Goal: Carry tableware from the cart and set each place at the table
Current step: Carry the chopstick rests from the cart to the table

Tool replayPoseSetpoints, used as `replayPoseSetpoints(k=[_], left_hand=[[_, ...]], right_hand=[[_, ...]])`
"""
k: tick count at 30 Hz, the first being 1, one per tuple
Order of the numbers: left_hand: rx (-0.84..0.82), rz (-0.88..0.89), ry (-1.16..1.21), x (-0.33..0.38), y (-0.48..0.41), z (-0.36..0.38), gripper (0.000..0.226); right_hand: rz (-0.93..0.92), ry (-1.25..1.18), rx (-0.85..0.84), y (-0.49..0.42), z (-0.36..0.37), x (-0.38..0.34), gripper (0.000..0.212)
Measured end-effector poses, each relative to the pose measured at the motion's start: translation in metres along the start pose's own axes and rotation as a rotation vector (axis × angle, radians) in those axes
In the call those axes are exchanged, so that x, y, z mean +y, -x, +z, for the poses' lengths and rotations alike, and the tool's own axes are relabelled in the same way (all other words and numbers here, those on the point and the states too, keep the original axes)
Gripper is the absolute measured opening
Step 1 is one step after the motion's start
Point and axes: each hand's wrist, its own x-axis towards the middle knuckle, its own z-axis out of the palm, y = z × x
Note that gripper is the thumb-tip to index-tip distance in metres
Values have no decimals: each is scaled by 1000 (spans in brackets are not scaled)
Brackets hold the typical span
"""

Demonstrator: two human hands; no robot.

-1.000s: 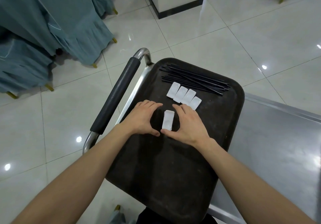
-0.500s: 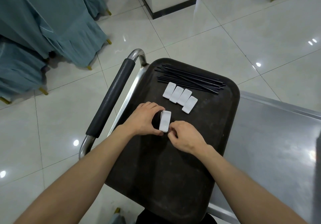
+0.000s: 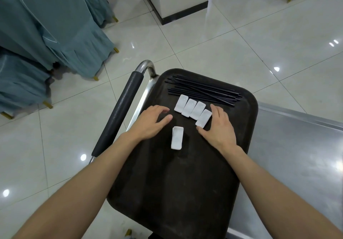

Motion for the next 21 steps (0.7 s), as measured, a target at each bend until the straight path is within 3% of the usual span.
replayPoseSetpoints(k=[3, 11, 21], left_hand=[[17, 7, -49, -3, -16, -1, 44], [21, -2, -76, -1, -43, 0, 45], [-87, 112, -345, 20, -90, -8, 86]], right_hand=[[-20, 32, -61, -8, 1, 1, 107], [-73, -80, 24, -18, 0, -6, 98], [-95, 1, -31, -42, -2, -15, 94]])
